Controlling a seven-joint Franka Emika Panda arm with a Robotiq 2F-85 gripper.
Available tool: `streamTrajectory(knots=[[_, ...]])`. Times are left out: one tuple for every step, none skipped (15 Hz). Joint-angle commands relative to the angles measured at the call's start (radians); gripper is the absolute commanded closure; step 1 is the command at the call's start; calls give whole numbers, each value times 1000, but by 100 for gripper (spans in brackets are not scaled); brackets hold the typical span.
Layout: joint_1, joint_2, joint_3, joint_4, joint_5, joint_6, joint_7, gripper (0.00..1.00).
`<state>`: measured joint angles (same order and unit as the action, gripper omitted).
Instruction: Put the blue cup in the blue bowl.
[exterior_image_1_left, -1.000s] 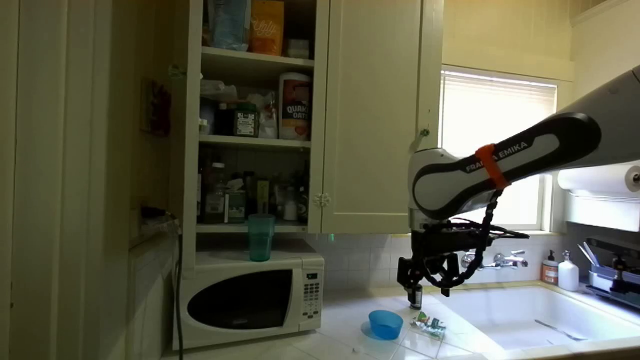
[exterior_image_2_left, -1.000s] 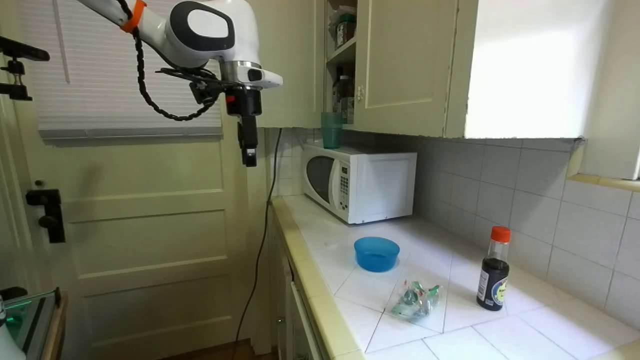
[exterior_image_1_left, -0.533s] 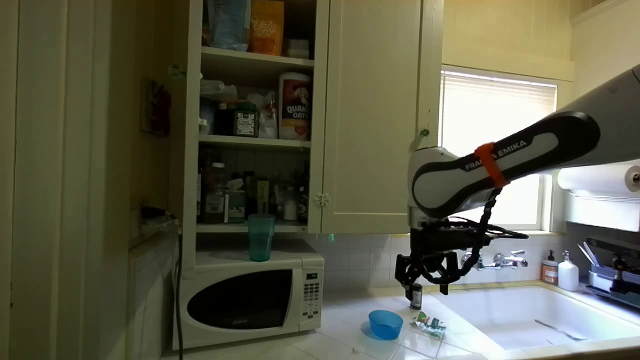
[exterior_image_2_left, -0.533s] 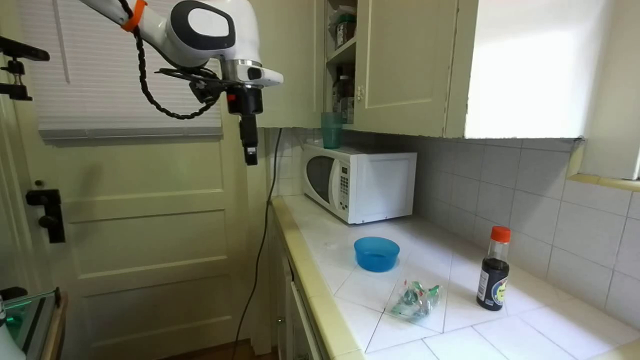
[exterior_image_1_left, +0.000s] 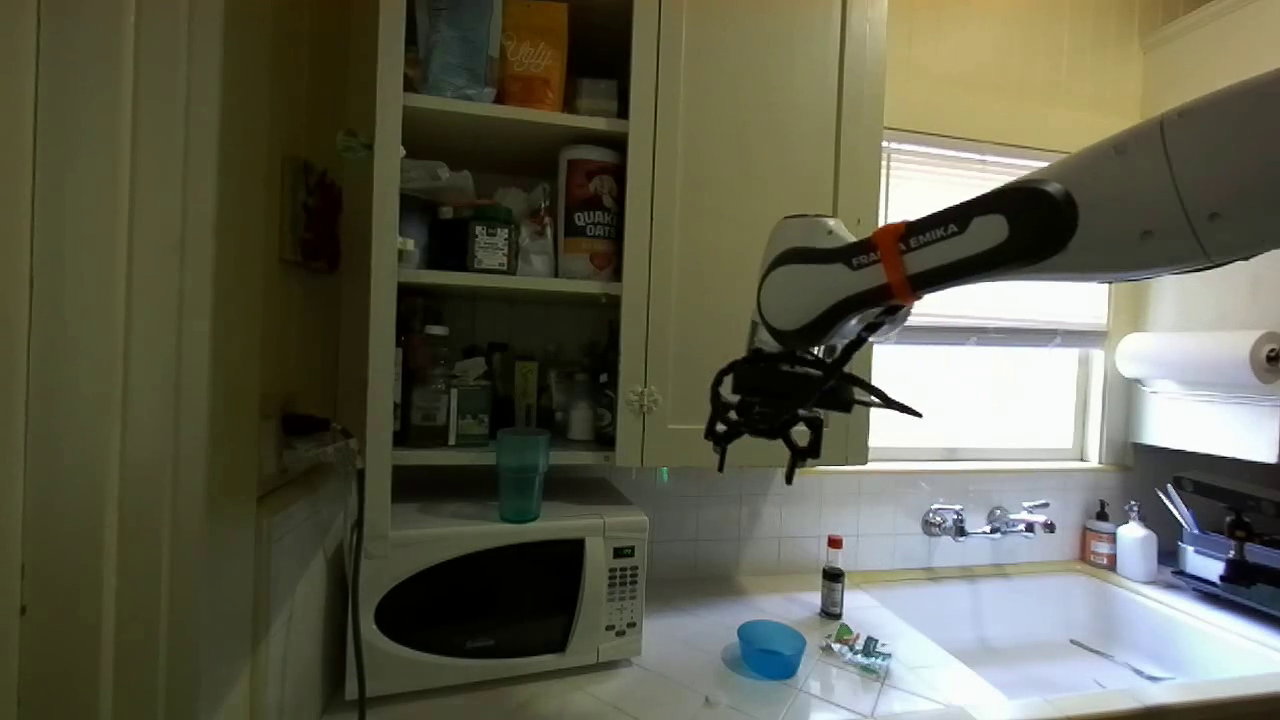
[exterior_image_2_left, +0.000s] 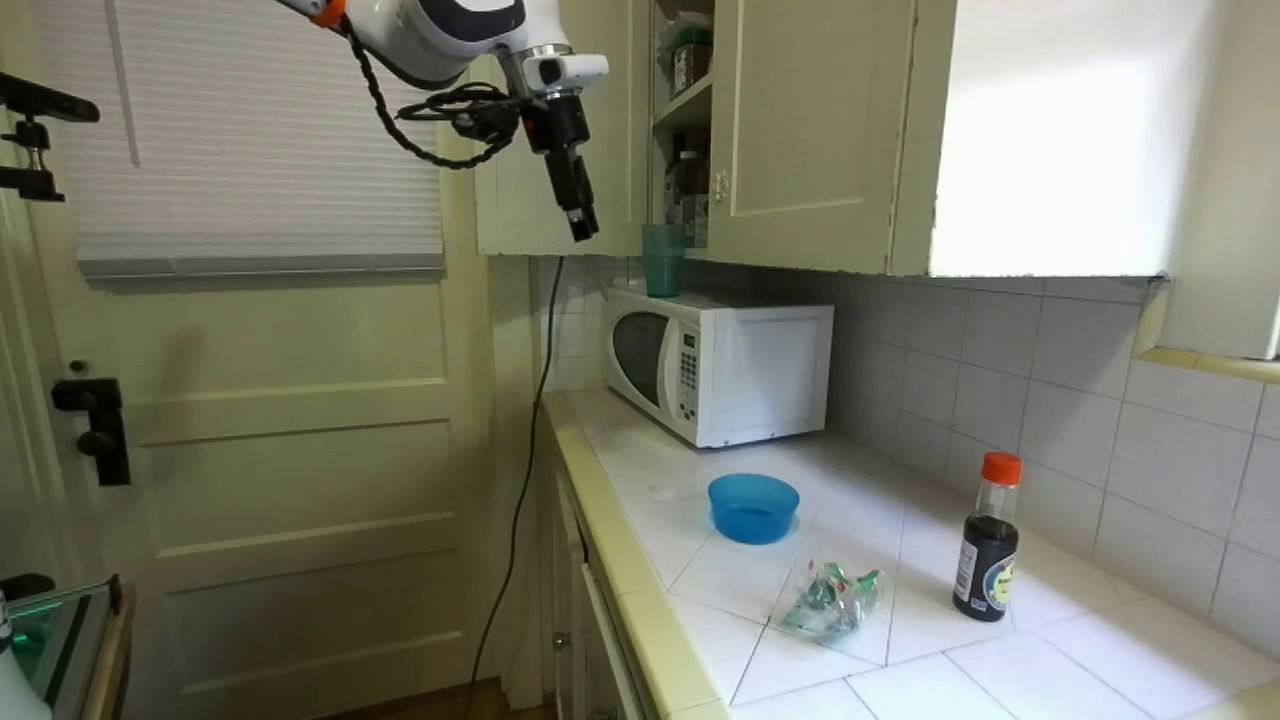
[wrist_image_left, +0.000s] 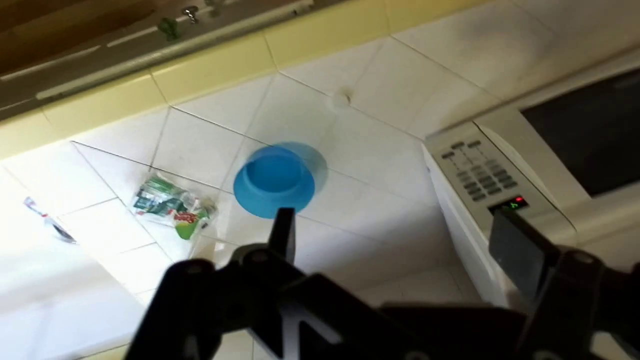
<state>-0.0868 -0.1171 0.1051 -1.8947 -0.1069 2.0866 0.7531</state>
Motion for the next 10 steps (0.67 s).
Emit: streamTrajectory(knots=[[49,176,4,261,-29,5,172,0],[69,216,1,324,-24,7,193,0],[91,258,0,387,-12,12,187,0],[113,298,0,448,-14,9,184,0],[135,338,0,509,-5,7,162,0],[156,376,1,570,7,3,142,0],[170,417,1,629,36,-7,113,0],[183,454,-4,686,46,-26,107,0],[193,493,-11,742,55,-31,99,0],[199,527,-12,790,72,-35,79,0]])
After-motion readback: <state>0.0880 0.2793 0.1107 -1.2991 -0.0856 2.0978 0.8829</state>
